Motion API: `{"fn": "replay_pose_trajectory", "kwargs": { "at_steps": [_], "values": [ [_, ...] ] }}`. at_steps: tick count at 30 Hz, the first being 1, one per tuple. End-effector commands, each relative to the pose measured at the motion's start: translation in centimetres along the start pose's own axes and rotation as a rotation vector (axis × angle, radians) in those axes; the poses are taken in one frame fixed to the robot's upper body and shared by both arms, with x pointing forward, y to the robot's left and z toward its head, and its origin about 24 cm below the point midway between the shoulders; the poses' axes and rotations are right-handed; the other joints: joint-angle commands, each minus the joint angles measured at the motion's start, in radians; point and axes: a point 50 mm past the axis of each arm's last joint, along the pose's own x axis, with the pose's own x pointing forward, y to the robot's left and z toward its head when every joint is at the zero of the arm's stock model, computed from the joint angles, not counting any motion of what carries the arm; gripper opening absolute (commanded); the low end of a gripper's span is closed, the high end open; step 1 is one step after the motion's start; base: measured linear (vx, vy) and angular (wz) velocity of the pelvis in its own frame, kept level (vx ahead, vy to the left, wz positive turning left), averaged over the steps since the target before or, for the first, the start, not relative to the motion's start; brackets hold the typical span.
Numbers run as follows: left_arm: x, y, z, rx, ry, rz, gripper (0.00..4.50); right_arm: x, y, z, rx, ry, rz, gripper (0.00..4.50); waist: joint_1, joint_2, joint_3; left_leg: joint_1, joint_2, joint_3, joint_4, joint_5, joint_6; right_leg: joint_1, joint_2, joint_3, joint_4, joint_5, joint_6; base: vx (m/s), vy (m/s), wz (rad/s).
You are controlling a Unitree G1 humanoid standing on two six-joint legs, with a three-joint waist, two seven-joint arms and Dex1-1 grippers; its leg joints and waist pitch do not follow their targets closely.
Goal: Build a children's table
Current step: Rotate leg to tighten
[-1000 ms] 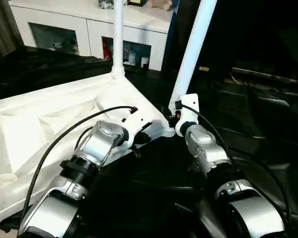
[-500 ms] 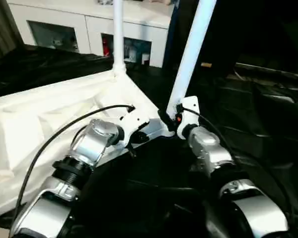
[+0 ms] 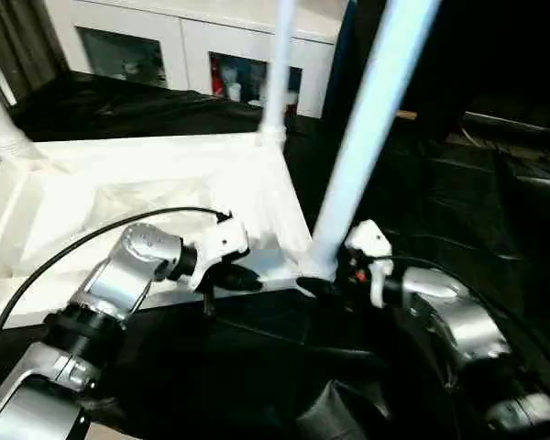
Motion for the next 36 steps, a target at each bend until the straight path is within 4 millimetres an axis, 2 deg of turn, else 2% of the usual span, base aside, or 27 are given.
{"fn": "replay_pose_trajectory", "kwargs": {
  "at_steps": [1, 4, 8, 10, 14, 16, 19, 25, 30, 33, 34, 35, 36],
  "values": [
    [0.6, -0.7, 0.9, 0.043, -0.040, -0.066, 0.00, -0.3, 0.4, 0.7, -0.008, -0.023, 0.038, 3.94, -0.001, 0.010, -0.056, 0.009, 0.052, -0.010, -0.070, -0.114, 0.050, 0.057, -0.073, 0.056, -0.058, -0.047, -0.259, 0.000, 0.000, 0.00],
    [0.5, -0.8, 0.8, 0.044, -0.044, -0.079, 0.00, -0.5, 0.7, 0.7, -0.003, -0.025, 0.048, 3.94, -0.002, 0.009, -0.059, 0.008, 0.050, -0.010, -0.068, -0.096, 0.045, 0.058, -0.074, 0.056, -0.055, -0.036, -0.251, 0.000, 0.000, 0.00],
    [0.4, -0.9, 0.6, 0.046, -0.040, -0.085, 0.00, -0.6, 1.0, 0.3, 0.003, -0.006, 0.059, 3.94, 0.000, 0.009, -0.061, 0.005, 0.048, -0.009, -0.064, -0.061, 0.054, 0.059, -0.073, 0.054, -0.050, 0.009, -0.257, 0.000, 0.000, 0.00],
    [0.4, -0.8, 0.6, 0.047, -0.040, -0.080, 0.00, -0.6, 1.0, 0.2, 0.011, -0.005, 0.057, 3.80, 0.001, 0.008, -0.061, 0.005, 0.047, -0.010, -0.063, -0.061, 0.053, 0.060, -0.073, 0.054, -0.049, 0.009, -0.259, 0.000, 0.000, 0.00],
    [0.3, -0.7, 0.6, 0.048, -0.039, -0.076, 0.00, -0.5, 1.2, 0.1, 0.012, 0.006, 0.061, 3.80, 0.001, 0.008, -0.061, 0.004, 0.047, -0.010, -0.063, -0.074, 0.046, 0.060, -0.073, 0.053, -0.050, -0.015, -0.256, 0.000, 0.000, 0.00],
    [0.3, -0.7, 0.6, 0.049, -0.038, -0.075, 0.00, -0.4, 1.3, 0.0, 0.009, 0.016, 0.066, 3.47, 0.001, 0.008, -0.061, 0.005, 0.047, -0.011, -0.063, -0.080, 0.042, 0.060, -0.074, 0.053, -0.050, -0.026, -0.252, 0.000, 0.000, 0.00],
    [0.3, -0.8, 0.5, 0.047, -0.037, -0.076, 0.00, -0.5, 1.3, -0.1, 0.014, 0.016, 0.061, 3.40, 0.002, 0.007, -0.062, 0.005, 0.046, -0.010, -0.061, -0.069, 0.041, 0.060, -0.073, 0.053, -0.048, -0.015, -0.251, 0.000, 0.000, 0.00],
    [0.3, -0.8, 0.2, 0.036, -0.027, -0.086, 0.00, -0.5, 1.4, -0.4, 0.029, 0.019, 0.057, 2.86, 0.003, 0.009, -0.064, 0.005, 0.045, -0.010, -0.058, -0.055, 0.049, 0.061, -0.072, 0.053, -0.044, 0.022, -0.261, 0.000, 0.000, 0.00],
    [0.3, -0.8, 0.2, 0.026, -0.027, -0.087, 0.00, -0.4, 1.3, -0.7, 0.063, 0.009, 0.036, 2.78, 0.004, 0.008, -0.063, 0.005, 0.045, -0.011, -0.058, -0.076, 0.040, 0.061, -0.073, 0.053, -0.047, -0.021, -0.253, 0.000, 0.000, 0.00],
    [0.7, -0.4, 0.3, -0.020, -0.040, -0.044, 0.00, 0.0, 0.6, -1.8, 0.096, 0.051, -0.084, 2.78, 0.002, 0.009, -0.061, 0.004, 0.044, -0.011, -0.059, -0.087, 0.029, 0.059, -0.073, 0.053, -0.049, -0.048, -0.249, 0.000, 0.000, 0.00],
    [0.7, -0.4, 0.3, -0.020, -0.040, -0.044, 0.00, 0.0, 0.6, -1.8, 0.096, 0.051, -0.084, 2.78, -0.001, 0.008, -0.058, 0.004, 0.044, -0.012, -0.063, -0.115, 0.016, 0.058, -0.073, 0.052, -0.055, -0.096, -0.240, 0.000, 0.000, 0.00],
    [1.0, 0.0, 0.4, -0.034, -0.041, -0.005, 0.00, 0.4, 0.2, -2.1, 0.128, 0.056, -0.158, 2.78, -0.001, 0.007, -0.057, 0.005, 0.045, -0.012, -0.063, -0.131, 0.011, 0.058, -0.074, 0.053, -0.059, -0.126, -0.234, 0.000, 0.000, 0.00],
    [1.3, 0.4, 0.5, -0.049, -0.040, 0.038, 0.00, 0.7, -0.2, -2.3, 0.165, 0.052, -0.222, 2.78, -0.005, 0.008, -0.052, 0.008, 0.044, -0.012, -0.066, -0.169, -0.002, 0.052, -0.075, 0.053, -0.067, -0.203, -0.220, 0.000, 0.000, 0.00]
  ]
}}
